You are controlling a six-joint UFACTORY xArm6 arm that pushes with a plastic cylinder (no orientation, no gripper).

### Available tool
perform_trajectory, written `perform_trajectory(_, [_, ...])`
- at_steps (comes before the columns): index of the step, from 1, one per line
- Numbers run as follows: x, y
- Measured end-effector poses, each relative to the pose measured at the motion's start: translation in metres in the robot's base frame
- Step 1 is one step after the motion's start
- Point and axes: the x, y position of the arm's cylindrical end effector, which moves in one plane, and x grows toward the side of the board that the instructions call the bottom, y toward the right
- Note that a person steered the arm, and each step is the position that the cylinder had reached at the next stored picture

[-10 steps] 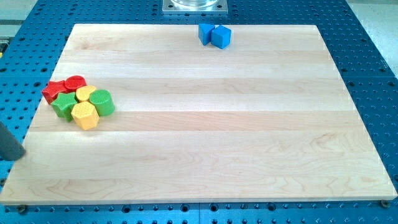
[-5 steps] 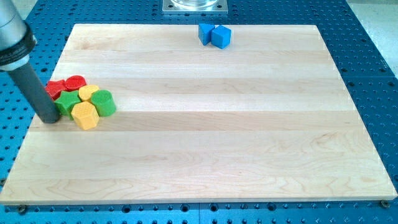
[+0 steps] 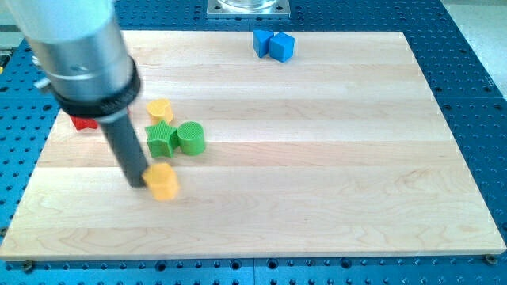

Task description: Move the yellow hexagon to the bottom center of the board

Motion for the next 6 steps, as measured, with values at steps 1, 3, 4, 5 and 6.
perform_trajectory(1, [0.027, 0.066])
perform_trajectory(3, [0.003, 0.075])
perform_trajectory(4, [0.008, 0.082])
perform_trajectory(5, [0.025, 0.081])
perform_trajectory(6, [0.038, 0.080])
